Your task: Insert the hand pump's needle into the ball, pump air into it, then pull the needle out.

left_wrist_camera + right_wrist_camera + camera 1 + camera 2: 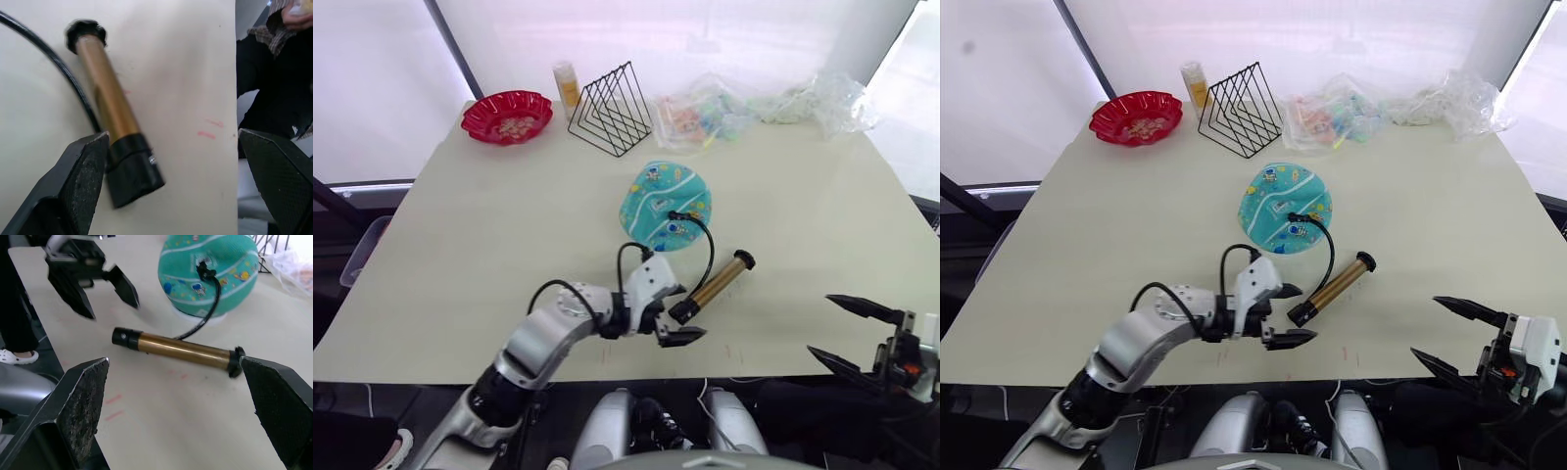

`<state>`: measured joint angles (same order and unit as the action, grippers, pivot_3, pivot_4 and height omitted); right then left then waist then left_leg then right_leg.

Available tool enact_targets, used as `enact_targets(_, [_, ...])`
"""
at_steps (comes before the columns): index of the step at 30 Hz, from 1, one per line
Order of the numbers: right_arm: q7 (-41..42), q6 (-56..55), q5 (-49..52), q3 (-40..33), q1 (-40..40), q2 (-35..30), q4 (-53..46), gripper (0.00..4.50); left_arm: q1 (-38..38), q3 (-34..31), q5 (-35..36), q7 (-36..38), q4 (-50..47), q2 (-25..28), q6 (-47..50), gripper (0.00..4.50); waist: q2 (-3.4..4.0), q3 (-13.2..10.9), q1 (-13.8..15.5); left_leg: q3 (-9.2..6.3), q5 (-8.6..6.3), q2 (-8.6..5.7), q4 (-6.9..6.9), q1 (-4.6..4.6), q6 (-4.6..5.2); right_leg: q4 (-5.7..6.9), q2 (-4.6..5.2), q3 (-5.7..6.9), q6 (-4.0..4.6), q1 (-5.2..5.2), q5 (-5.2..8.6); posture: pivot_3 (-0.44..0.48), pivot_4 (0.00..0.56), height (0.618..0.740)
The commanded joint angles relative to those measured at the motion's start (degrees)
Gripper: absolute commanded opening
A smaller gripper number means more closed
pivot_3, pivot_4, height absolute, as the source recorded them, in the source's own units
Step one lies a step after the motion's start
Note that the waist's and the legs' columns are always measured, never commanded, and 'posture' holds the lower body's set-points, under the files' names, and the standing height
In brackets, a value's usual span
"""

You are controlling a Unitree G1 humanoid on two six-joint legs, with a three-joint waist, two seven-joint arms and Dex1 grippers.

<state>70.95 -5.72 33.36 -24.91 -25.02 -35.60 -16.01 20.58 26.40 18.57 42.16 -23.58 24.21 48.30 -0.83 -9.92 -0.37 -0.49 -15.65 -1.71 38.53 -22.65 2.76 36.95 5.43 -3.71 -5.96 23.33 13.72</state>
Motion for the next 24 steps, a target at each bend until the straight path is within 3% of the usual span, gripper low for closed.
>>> enact_targets(1, [-0.88,-1.65,-0.37,0.17,-0.50,0.30,-1.99,4.50,2.29,2.96,-2.85,-4.45,0.69,-3.22,2.26,4.48,0.00,0.00,0.02,-0.04,0.00,-0.01,0.02,0.00,0.00,0.00,0.00,0.02,0.00,-0.02,0.00,0.000,0.150,0.740])
enact_targets(8, [-2.87,-2.40,-1.09,1.30,-0.37,0.98,-2.58,4.50,8.31,9.35,-10.48,-10.46,8.18,-9.30,1.28,4.48,0.03,0.02,0.19,-0.52,0.02,-0.02,0.08,0.00,-0.03,-0.03,-0.09,0.40,0.04,-0.25,-0.01,0.000,0.150,0.740])
enact_targets(12, [-3.47,-2.67,-1.45,1.47,-0.07,0.92,-2.07,4.50,8.87,9.76,-12.43,-13.23,13.14,-13.82,1.15,4.48,0.04,0.02,0.32,-0.80,0.03,-0.04,0.10,-0.01,-0.05,-0.13,-0.08,0.67,0.06,-0.42,-0.01,0.000,0.150,0.740])
enact_targets(24, [-4.68,-3.19,-2.45,1.76,-0.32,1.02,-1.72,4.50,10.07,11.42,-16.85,-14.28,23.35,-19.02,-1.41,4.48,0.06,0.03,1.07,-1.11,0.09,-0.06,0.15,-0.06,-0.14,-0.20,-0.08,1.01,0.16,-0.59,-0.06,0.000,0.150,0.740])
